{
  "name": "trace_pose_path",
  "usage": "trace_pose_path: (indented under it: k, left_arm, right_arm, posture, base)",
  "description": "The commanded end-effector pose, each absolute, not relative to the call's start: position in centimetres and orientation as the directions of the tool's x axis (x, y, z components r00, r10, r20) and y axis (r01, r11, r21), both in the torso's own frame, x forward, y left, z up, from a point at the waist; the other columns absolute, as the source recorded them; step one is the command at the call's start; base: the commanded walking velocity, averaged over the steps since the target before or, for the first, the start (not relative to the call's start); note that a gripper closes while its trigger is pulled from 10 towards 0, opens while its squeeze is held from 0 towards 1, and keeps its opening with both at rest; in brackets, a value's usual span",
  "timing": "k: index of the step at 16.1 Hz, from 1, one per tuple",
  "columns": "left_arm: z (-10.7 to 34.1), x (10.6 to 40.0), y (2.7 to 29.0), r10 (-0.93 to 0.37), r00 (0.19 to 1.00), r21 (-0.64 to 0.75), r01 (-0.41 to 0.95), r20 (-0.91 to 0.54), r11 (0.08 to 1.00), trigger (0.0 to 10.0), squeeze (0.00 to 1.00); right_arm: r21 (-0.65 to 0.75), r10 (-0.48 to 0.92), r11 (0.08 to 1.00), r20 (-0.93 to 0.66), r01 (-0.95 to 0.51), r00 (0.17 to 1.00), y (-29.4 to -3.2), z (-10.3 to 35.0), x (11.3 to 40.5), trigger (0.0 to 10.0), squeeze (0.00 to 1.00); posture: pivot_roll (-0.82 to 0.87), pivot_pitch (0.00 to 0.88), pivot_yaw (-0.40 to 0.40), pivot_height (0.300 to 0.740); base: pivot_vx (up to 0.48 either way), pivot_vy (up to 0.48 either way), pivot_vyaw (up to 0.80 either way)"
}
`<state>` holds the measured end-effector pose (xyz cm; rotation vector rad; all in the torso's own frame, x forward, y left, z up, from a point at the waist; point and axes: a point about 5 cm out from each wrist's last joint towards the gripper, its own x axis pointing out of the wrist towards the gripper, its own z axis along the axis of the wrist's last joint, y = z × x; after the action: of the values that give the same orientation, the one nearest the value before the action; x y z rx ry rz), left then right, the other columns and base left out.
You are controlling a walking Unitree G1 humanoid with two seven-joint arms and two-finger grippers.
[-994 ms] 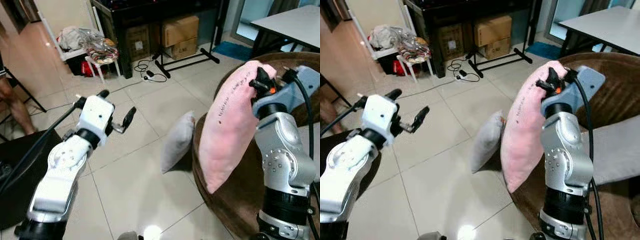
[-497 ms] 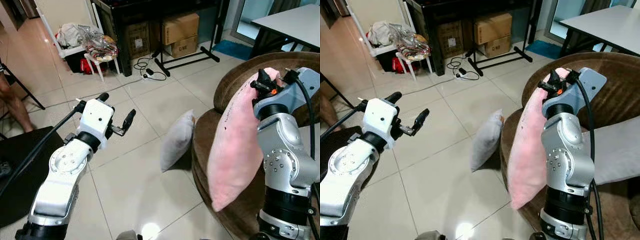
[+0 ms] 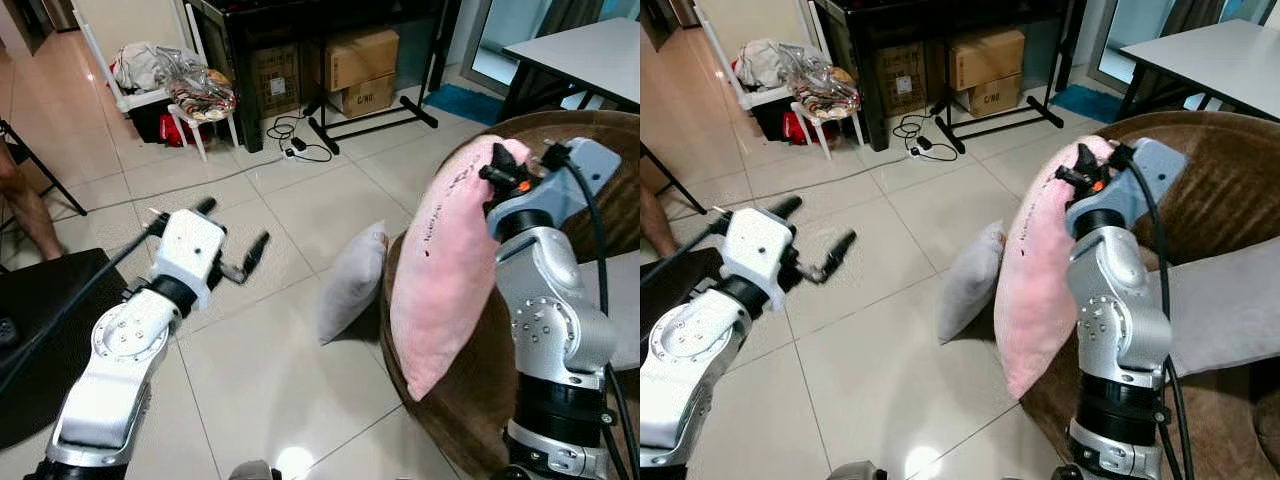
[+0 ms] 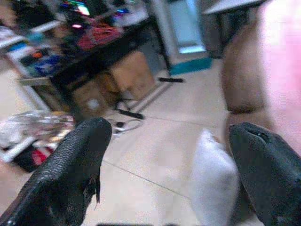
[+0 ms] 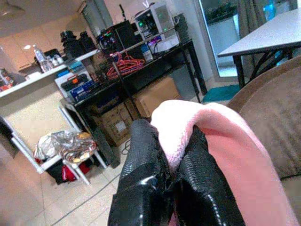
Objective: Move the pillow to the sofa from floor
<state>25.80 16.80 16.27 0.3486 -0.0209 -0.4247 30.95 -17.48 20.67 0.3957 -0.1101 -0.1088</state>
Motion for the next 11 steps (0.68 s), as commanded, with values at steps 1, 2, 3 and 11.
trace_pose_path:
  k: [1,2,3,11]
  left_arm:
    - [16.14,25.53,16.43,-0.447,0.891,0.335,0.445,-0.074,0.831,10.0,0.0]
    - [16.14,25.57,16.41,-0.443,0.893,0.337,0.441,-0.073,0.832,10.0,0.0]
    - [16.14,25.56,16.4,-0.442,0.894,0.338,0.439,-0.074,0.832,10.0,0.0]
    - [15.87,25.29,16.04,-0.459,0.884,0.329,0.461,-0.087,0.824,10.0,0.0]
  right_arm:
    - [0.376,-0.098,0.925,0.108,0.051,0.989,-16.97,21.13,30.65,10.0,0.0]
    - [0.376,-0.094,0.925,0.102,0.049,0.99,-16.87,21.01,30.53,10.0,0.0]
    - [0.377,-0.094,0.925,0.099,0.05,0.991,-16.84,20.91,30.45,10.0,0.0]
    - [0.375,-0.118,0.924,0.086,0.078,0.989,-17.35,20.66,29.84,10.0,0.0]
  posture:
    - [-0.04,0.0,0.048,0.74]
    - [-0.04,0.0,0.052,0.74]
    - [-0.04,0.0,0.052,0.74]
    - [-0.05,0.0,0.049,0.74]
  base:
    - [0.0,0.0,0.0]
    - [0.0,0.0,0.0]
    - [0.0,0.0,0.0]
    - [0.0,0.0,0.0]
